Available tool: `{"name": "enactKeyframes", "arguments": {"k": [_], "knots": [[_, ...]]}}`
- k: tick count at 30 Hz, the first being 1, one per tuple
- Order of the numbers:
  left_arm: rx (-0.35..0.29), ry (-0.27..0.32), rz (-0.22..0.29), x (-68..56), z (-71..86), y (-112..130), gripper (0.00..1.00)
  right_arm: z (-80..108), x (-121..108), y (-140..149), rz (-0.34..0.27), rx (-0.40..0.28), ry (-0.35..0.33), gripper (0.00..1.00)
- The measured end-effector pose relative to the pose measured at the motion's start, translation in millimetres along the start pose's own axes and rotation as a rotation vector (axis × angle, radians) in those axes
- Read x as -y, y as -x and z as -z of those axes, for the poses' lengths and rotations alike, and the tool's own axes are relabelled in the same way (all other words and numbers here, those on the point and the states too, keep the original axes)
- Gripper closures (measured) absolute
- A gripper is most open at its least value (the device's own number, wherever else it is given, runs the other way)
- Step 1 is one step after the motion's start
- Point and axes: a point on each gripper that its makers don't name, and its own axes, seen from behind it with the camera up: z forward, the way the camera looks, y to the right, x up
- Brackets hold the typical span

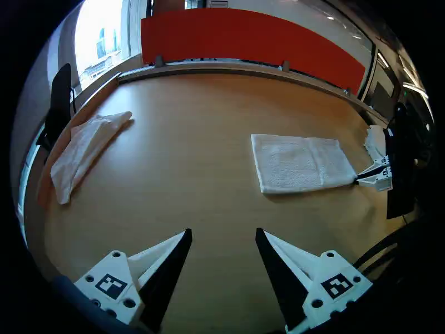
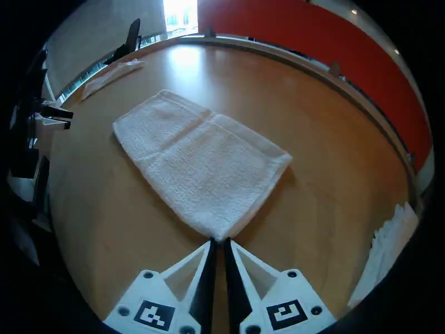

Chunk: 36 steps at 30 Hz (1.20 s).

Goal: Fold towel

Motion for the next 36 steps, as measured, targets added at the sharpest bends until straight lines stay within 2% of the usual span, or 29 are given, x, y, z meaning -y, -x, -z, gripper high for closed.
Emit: {"name": "enactKeyframes", "arguments": {"k": [9,21,36], "knots": [[-0.006,0.003,0.0,0.1,0.6,-3,0.15,8.1,0,-11,-0.011,-0.03,0.025,0.95],[-0.016,0.007,0.004,1.4,0.3,-10,0.15,38.9,-10,-46,-0.021,-0.101,0.084,0.95],[-0.029,0.006,0.004,1.4,1.4,-18,0.15,85.4,-23,-82,0.052,-0.149,0.145,0.95]]}}
